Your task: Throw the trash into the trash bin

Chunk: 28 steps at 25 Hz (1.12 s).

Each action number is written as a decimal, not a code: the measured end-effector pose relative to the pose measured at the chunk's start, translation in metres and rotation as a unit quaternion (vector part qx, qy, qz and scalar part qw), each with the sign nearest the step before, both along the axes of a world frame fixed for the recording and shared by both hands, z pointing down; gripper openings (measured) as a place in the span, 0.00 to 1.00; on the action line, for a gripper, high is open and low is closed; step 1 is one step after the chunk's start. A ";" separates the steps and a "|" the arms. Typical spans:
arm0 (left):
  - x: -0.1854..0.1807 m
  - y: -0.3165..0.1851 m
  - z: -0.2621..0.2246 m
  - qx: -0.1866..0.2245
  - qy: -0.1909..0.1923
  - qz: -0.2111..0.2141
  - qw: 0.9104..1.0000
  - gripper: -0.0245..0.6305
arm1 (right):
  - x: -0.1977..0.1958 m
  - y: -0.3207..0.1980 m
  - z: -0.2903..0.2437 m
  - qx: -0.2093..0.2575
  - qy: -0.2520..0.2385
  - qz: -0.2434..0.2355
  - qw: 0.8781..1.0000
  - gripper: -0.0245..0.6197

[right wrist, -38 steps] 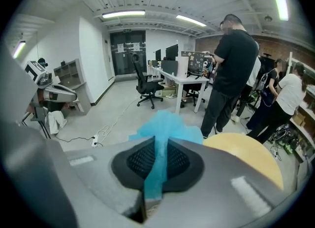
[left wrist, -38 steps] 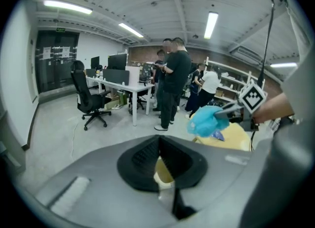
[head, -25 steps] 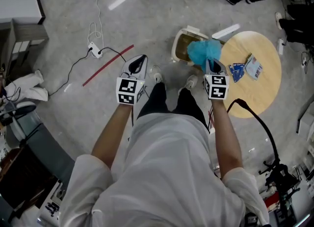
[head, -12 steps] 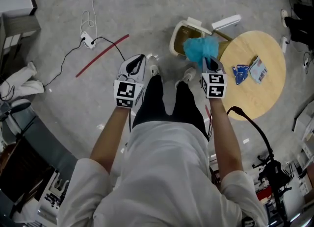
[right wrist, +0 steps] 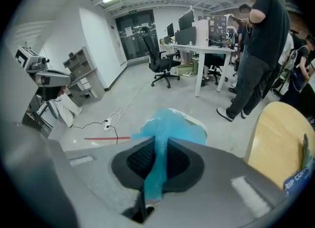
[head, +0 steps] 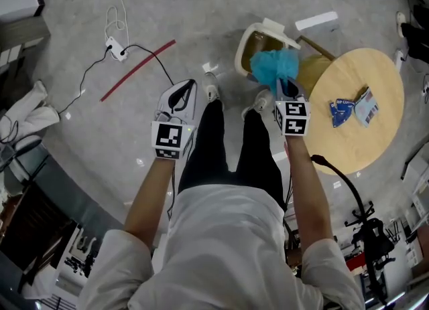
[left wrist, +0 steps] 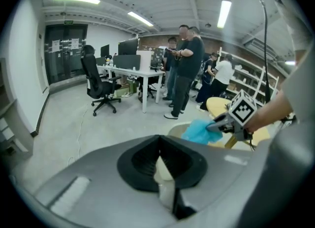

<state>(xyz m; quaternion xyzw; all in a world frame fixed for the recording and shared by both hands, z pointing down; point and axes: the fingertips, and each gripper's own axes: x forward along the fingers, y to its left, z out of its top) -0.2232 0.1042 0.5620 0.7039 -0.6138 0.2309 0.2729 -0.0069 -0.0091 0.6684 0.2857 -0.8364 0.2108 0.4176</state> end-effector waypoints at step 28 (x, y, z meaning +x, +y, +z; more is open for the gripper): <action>0.008 0.016 0.171 -0.074 0.035 -0.021 0.996 0.04 | -0.003 -0.006 0.246 -0.056 0.029 0.034 0.997 0.06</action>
